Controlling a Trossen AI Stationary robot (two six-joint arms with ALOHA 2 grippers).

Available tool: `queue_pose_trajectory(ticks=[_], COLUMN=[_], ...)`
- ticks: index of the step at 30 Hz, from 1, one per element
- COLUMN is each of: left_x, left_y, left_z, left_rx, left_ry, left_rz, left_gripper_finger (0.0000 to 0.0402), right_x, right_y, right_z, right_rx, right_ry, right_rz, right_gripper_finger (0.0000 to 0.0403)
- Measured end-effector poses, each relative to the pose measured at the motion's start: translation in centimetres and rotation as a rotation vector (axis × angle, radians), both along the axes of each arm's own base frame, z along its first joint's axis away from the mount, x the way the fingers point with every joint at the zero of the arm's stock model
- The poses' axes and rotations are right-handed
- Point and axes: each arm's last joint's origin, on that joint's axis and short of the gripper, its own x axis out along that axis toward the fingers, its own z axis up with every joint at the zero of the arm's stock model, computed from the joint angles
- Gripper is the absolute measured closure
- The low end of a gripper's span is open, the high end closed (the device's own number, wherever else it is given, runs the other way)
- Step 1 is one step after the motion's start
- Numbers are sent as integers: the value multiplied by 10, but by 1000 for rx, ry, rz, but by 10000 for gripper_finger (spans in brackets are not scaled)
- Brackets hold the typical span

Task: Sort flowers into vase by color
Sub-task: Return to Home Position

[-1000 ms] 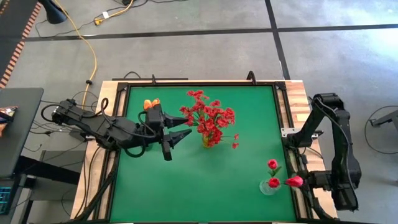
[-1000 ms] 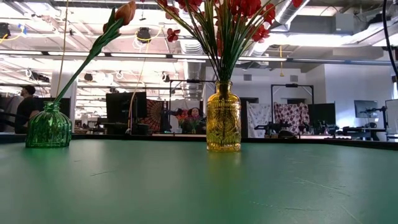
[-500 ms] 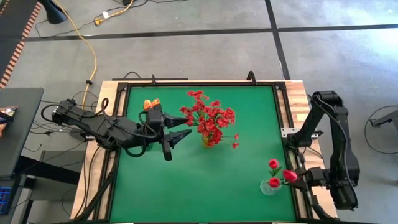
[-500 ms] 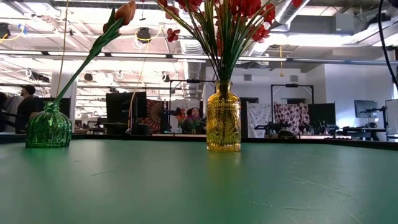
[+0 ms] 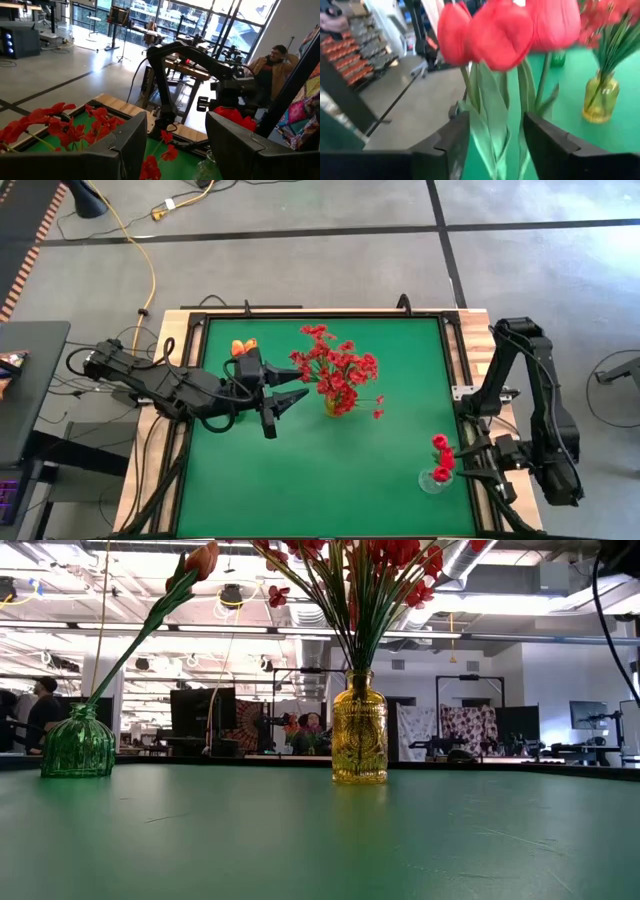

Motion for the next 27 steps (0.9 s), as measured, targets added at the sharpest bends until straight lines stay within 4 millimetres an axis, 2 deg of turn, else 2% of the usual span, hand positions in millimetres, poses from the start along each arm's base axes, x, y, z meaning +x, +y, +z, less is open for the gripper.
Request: queue_pose_trajectory(ticks=[6, 18, 27], left_x=[0, 0, 0], left_y=[0, 0, -1], left_z=[-1, -1, -5], left_rx=[2, 4, 21], left_ry=[5, 10, 50], left_rz=[0, -3, -27], left_gripper_finger=[212, 212, 212], right_x=[-1, 0, 10], right_y=[-10, -37, -61], right_z=[7, 31, 49], right_rx=[63, 296, 452], right_ry=[118, 201, 176], right_rz=[58, 126, 73], right_gripper_finger=[150, 148, 148])
